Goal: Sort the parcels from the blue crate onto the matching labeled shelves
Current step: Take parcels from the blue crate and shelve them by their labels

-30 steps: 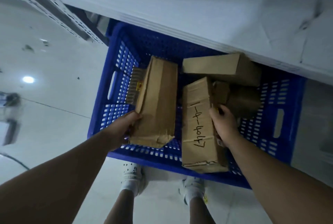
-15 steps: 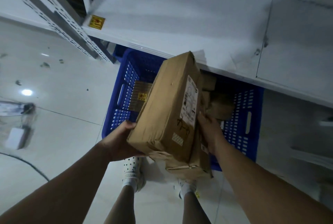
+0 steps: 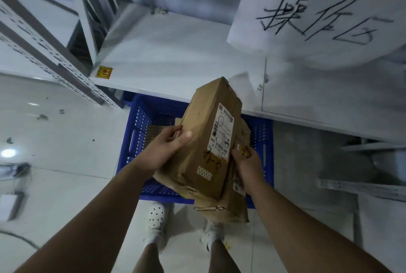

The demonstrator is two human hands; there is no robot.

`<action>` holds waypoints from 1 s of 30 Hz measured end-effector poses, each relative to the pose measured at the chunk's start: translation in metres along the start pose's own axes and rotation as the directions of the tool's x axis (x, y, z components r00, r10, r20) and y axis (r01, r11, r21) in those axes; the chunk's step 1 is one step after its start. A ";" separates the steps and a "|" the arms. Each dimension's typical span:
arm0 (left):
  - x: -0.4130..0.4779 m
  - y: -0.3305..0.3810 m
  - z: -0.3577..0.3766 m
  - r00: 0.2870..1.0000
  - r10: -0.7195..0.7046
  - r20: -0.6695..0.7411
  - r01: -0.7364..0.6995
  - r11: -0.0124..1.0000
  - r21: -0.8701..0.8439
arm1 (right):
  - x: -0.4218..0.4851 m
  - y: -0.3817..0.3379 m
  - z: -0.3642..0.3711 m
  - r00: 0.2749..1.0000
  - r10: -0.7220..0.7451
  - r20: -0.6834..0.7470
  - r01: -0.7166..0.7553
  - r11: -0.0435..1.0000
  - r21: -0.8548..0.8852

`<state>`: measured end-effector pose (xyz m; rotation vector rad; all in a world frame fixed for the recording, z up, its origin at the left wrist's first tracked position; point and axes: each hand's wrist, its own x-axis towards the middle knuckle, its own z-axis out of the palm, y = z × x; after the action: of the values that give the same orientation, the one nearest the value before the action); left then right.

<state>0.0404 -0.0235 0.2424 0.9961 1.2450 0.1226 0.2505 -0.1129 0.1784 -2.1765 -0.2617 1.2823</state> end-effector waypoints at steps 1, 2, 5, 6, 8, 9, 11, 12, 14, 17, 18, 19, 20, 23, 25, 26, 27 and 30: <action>-0.005 0.009 0.004 0.997 -0.022 0.079 0.021 1.000 0.013 | -0.006 -0.005 -0.008 1.000 -0.014 -0.016 0.014 1.000 -0.010; -0.009 0.015 0.009 0.989 -0.046 0.139 0.046 0.999 0.008 | -0.014 -0.012 -0.016 0.999 -0.029 -0.031 0.029 0.999 -0.017; -0.018 0.029 0.020 0.986 -0.110 0.126 0.098 0.990 0.099 | -0.033 -0.028 -0.037 0.993 -0.083 -0.084 0.076 0.994 -0.083; -0.022 0.035 0.025 0.985 -0.116 0.125 0.094 0.981 0.171 | -0.043 -0.035 -0.044 0.989 -0.099 -0.106 0.088 0.991 -0.102; -0.031 0.047 0.036 0.979 -0.127 0.160 0.079 0.957 0.278 | -0.057 -0.041 -0.057 0.981 -0.121 -0.154 0.102 0.987 -0.126; -0.036 0.054 0.042 0.977 -0.114 0.180 0.058 0.955 0.291 | -0.067 -0.045 -0.065 0.976 -0.118 -0.184 0.097 0.988 -0.122; -0.050 0.070 0.050 0.969 -0.071 0.236 0.018 0.975 0.222 | -0.088 -0.052 -0.084 0.958 -0.132 -0.253 0.102 0.986 -0.129; -0.057 0.077 0.054 0.959 -0.054 0.278 0.005 0.985 0.175 | -0.099 -0.055 -0.093 0.947 -0.127 -0.295 0.090 0.987 -0.133; -0.068 0.092 0.058 0.936 -0.056 0.347 0.019 0.994 0.110 | -0.122 -0.056 -0.114 0.923 -0.088 -0.375 0.043 0.991 -0.125; -0.090 0.123 0.068 0.870 -0.050 0.490 -0.028 0.988 0.151 | -0.163 -0.040 -0.155 0.863 -0.040 -0.504 -0.002 0.997 -0.082; -0.096 0.134 0.072 0.835 -0.060 0.547 -0.064 0.977 0.204 | -0.177 -0.034 -0.168 0.840 -0.019 -0.543 -0.027 0.997 -0.077; -0.103 0.148 0.079 0.793 -0.069 0.606 -0.127 0.953 0.274 | -0.194 -0.025 -0.184 0.810 0.018 -0.586 -0.061 0.997 -0.053; -0.112 0.164 0.087 0.748 -0.079 0.659 -0.201 0.920 0.338 | -0.210 -0.016 -0.199 0.781 0.058 -0.622 -0.090 0.996 -0.020; -0.144 0.212 0.119 0.640 -0.166 0.751 -0.375 0.785 0.493 | -0.260 0.009 -0.237 0.687 0.172 -0.706 -0.087 0.984 0.155; -0.172 0.240 0.148 0.588 -0.223 0.778 -0.492 0.664 0.562 | -0.294 0.028 -0.256 0.611 0.243 -0.753 -0.055 0.962 0.266; -0.186 0.250 0.164 0.575 -0.253 0.778 -0.537 0.601 0.592 | -0.310 0.038 -0.265 0.573 0.274 -0.772 -0.049 0.952 0.301; -0.197 0.257 0.180 0.565 -0.274 0.779 -0.583 0.535 0.611 | -0.324 0.048 -0.273 0.542 0.295 -0.787 -0.042 0.945 0.325; -0.229 0.271 0.226 0.577 -0.277 0.769 -0.712 0.290 0.639 | -0.360 0.067 -0.295 0.472 0.306 -0.826 -0.035 0.943 0.330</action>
<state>0.2568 -0.1201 0.5898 2.0189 0.0929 -0.9000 0.3065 -0.4426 0.5086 -2.3340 0.5492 0.1017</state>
